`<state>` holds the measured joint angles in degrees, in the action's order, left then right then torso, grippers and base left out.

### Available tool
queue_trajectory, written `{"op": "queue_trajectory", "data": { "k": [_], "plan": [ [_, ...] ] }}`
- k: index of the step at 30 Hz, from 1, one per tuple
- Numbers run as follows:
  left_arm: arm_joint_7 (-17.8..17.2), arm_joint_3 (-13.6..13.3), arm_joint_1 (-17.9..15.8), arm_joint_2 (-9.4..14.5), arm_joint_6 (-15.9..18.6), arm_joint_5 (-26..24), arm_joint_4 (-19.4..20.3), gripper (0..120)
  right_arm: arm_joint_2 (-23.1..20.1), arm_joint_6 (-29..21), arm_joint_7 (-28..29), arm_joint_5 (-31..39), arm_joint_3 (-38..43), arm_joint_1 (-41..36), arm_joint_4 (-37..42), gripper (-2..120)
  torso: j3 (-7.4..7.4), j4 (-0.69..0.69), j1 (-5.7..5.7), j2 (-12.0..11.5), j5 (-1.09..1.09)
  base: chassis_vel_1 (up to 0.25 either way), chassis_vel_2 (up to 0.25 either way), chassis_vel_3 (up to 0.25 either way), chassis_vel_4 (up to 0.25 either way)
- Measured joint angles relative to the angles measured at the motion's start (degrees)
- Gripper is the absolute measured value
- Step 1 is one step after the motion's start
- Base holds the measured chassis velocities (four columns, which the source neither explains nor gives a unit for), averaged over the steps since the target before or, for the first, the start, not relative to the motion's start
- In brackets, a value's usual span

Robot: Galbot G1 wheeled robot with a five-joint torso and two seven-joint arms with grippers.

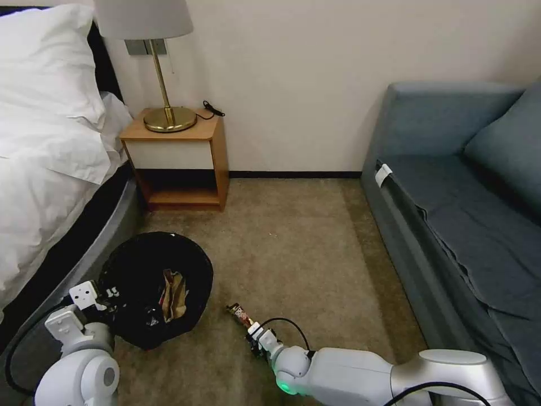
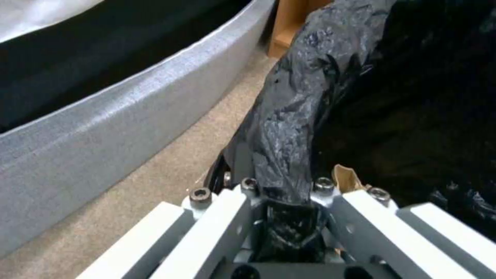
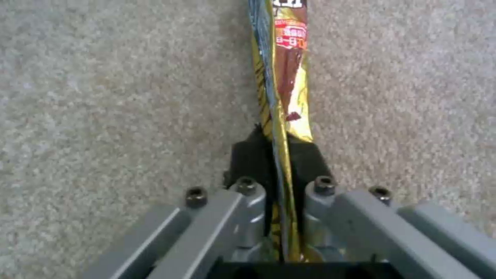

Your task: Pick up the trash bin, then pick up the garbage on the floor and place it into the trash bin.

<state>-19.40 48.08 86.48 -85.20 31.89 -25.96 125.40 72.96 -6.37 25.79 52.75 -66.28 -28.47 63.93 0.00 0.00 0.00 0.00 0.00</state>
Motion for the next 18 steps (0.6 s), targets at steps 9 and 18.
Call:
{"op": "queue_trajectory", "data": {
  "k": [9,18],
  "plan": [
    [0.0,0.0,-0.1,0.2,0.0,0.0,-0.4,3,-2.0,0.5,0.3,-0.3,1.6,0.0,2.4,1,0.0,0.0,0.0,0.0,0.01,0.0,0.0,0.0,0.0],
    [0.0,-0.3,-0.3,0.4,0.0,-0.1,-0.8,3,-15.7,-1.8,4.3,-1.3,11.2,1.8,15.7,0,0.0,-0.02,0.0,0.0,0.01,0.0,0.0,0.0,0.0]
  ]
}}
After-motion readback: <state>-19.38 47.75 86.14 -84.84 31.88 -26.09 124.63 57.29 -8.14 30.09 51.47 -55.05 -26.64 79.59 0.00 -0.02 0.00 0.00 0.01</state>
